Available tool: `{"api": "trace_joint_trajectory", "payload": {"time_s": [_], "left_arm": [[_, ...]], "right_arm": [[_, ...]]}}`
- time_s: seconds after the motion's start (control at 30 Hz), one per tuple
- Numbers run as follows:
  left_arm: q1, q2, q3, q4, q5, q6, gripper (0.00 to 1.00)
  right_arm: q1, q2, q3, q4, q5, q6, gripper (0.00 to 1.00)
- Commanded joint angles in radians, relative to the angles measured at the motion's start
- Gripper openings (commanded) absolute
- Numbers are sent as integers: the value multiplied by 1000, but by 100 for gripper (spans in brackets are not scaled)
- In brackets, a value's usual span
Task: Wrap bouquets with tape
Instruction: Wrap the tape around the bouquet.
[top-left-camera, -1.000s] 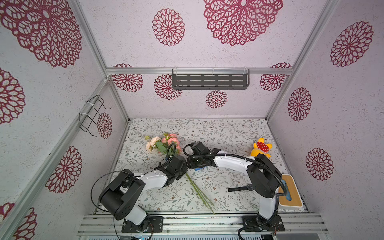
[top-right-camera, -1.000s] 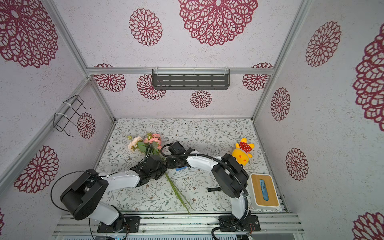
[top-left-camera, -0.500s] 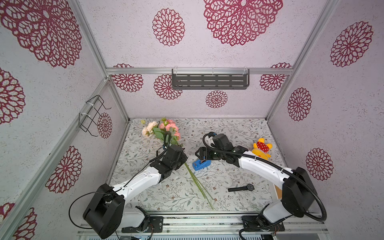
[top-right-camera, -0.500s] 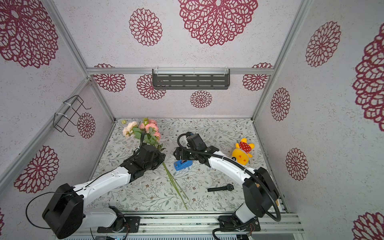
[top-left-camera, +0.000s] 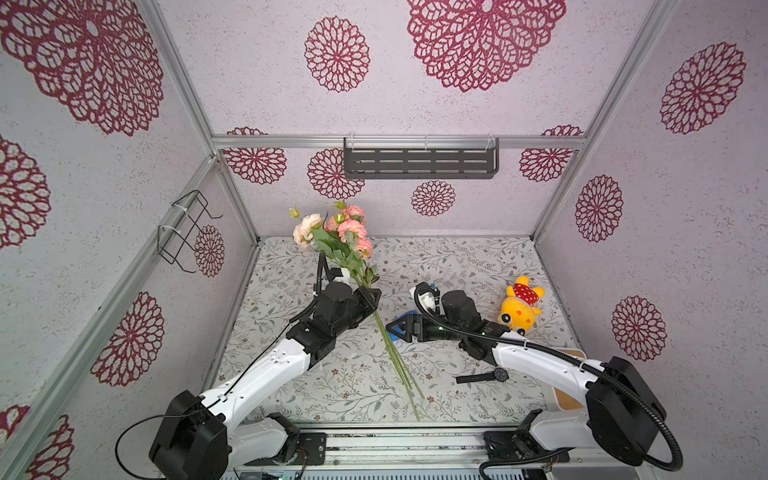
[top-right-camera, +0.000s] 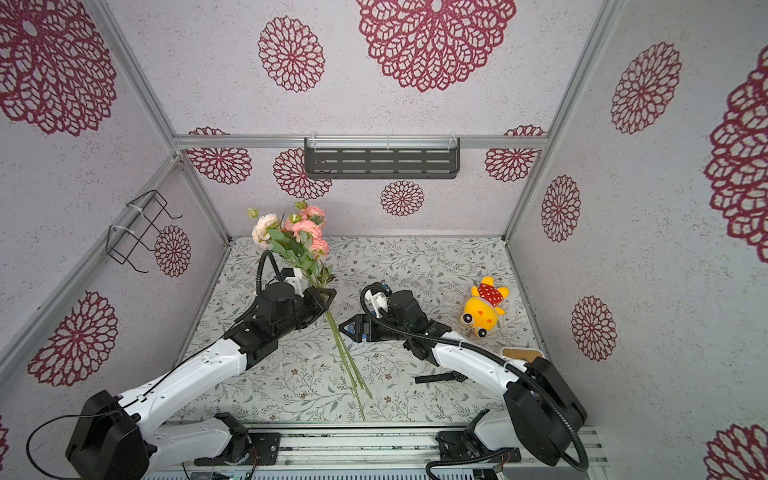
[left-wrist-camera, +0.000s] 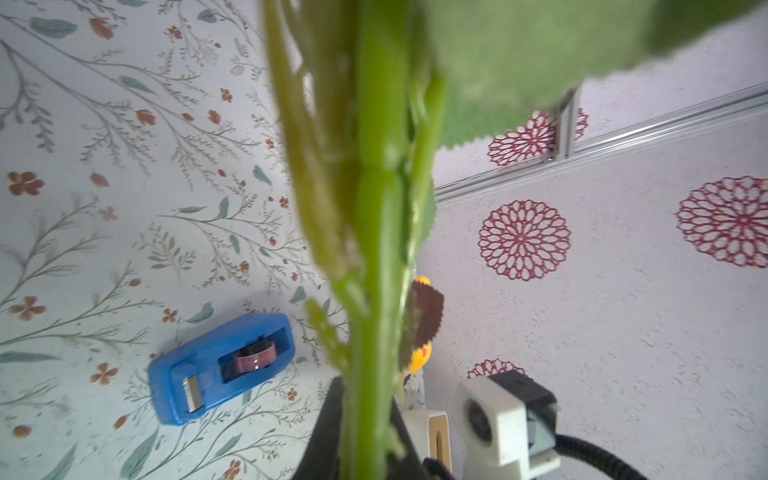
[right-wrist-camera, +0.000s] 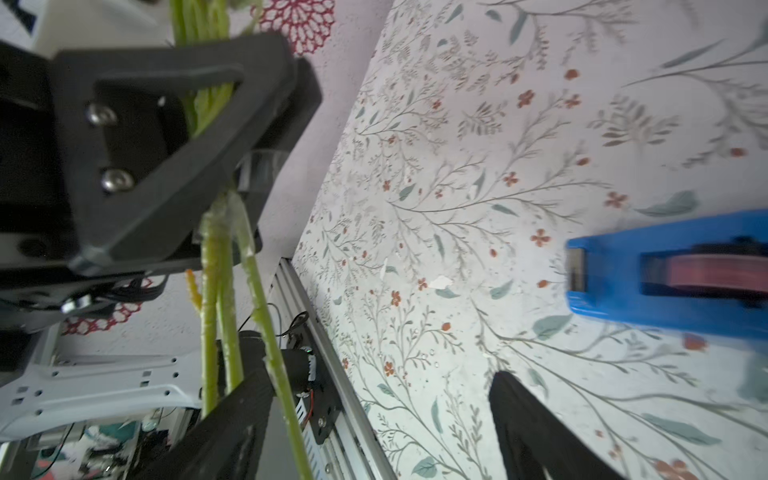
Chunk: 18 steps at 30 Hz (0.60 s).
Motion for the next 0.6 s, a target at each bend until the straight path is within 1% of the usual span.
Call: {"api": "trace_joint_trajectory", "payload": {"time_s": [0.0,0.2,0.23,0.3,0.33,0.4,0.5,0.57], "left_arm": [[1,-33,-19,155,19,3,0],[-2,-59,-32,177,6,3,0],[-2,-61,-35,175,4,2,0],[-2,-64,-40,175,3,1,0],[-2,-67,-44,175,3,-2,0],[-1,-77,-51,171,0,-1,0],[0,-96,-65,161,-26,12,0],[0,-108,-70,155,-31,21,0]], "right_arm": [[28,22,6,199,-59,69,84],[45,106,-32,477,-108,210,75],[46,109,-33,494,-108,223,74],[43,90,-43,466,-77,212,73],[33,70,-47,416,-52,195,74],[0,24,-71,356,-13,180,76],[-60,-49,-118,328,-29,175,82],[-69,-85,-112,292,-62,140,86]]}}
